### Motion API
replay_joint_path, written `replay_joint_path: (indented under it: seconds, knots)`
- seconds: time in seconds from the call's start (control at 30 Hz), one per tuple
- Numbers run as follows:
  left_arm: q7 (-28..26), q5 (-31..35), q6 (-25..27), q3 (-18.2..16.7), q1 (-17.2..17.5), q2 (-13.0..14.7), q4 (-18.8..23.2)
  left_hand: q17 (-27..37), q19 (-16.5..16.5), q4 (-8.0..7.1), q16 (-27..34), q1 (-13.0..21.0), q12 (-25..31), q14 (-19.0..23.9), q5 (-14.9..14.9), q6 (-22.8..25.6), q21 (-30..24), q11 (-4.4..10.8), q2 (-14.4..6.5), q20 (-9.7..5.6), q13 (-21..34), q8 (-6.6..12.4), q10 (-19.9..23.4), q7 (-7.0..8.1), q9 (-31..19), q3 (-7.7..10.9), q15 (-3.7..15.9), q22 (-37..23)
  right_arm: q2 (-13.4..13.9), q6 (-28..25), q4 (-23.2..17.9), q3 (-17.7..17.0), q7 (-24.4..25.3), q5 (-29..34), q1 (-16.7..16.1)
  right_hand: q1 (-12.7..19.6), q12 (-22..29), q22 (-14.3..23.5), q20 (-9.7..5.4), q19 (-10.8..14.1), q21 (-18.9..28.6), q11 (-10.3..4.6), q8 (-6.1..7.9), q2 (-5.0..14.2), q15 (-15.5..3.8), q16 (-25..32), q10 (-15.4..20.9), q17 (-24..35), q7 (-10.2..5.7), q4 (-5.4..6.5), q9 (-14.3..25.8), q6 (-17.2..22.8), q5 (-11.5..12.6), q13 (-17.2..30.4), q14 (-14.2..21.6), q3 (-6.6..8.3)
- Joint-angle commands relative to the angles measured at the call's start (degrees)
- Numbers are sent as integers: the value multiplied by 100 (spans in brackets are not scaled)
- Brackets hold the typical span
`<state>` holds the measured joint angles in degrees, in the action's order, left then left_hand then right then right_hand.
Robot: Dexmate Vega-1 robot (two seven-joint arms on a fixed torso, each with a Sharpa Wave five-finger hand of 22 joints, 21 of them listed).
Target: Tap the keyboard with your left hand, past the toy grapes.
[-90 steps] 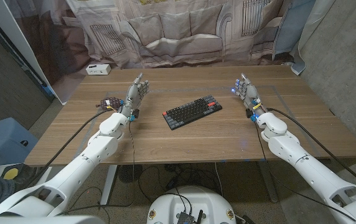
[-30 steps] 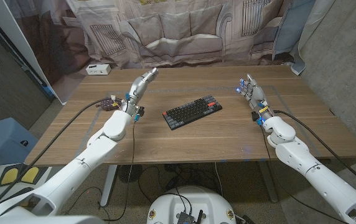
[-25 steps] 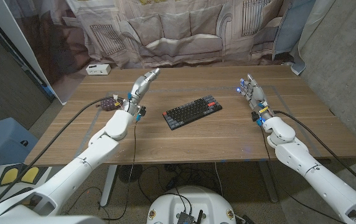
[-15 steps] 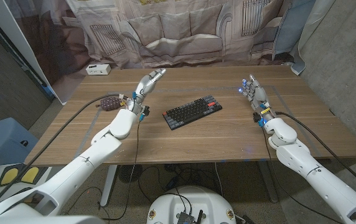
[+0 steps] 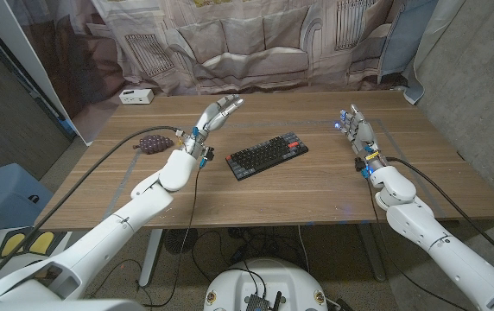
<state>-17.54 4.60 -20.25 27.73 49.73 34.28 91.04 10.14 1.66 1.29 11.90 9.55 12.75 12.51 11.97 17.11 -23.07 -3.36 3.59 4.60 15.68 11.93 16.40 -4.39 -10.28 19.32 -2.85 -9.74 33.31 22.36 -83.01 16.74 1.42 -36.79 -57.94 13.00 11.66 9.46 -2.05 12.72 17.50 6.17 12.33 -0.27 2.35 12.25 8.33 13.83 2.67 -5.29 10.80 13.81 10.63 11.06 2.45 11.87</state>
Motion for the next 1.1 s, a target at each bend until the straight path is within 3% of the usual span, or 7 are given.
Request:
replay_joint_path:
  seconds: [0.03,0.67,0.83,1.1]
  knots:
    - [-248,839,283,192,-91,48,211,8,50,40,3,40,47,61,-18,45,11,13,-3,22,-4,8,45,5,-12,12,-14,-13,20,44,-66,-87,43,-47,-133,14,27,25,17,55,-10,-4,-26,52,1,2,46,10,27,-45,24,20,31,10,7,2]
    - [-265,1718,712,563,-388,76,421,8,3,65,-34,64,15,31,-28,38,93,26,-17,35,-51,-24,7,31,-13,14,3,-14,61,105,-104,-188,61,-85,-252,36,10,24,-22,66,-62,-24,-40,88,-8,-11,19,-11,47,-59,22,30,32,11,-12,7]
    - [-149,1832,877,655,-486,76,474,12,-89,79,-89,63,-38,-80,-37,39,196,9,-24,204,-97,-47,-101,75,-15,5,-17,-18,75,109,-117,-213,60,-103,-279,33,11,24,-10,62,-80,-5,-42,92,-2,-12,24,-16,38,-60,21,36,30,11,-13,3]
    - [-91,2081,1127,795,-645,43,539,15,-152,84,-111,57,-59,-143,-41,63,267,4,-34,197,-125,-52,-155,94,-16,-2,-40,-20,109,121,-197,-273,116,-110,-378,26,10,25,1,64,-105,-9,-43,96,6,-10,26,-22,18,-61,21,53,28,12,-8,-4]
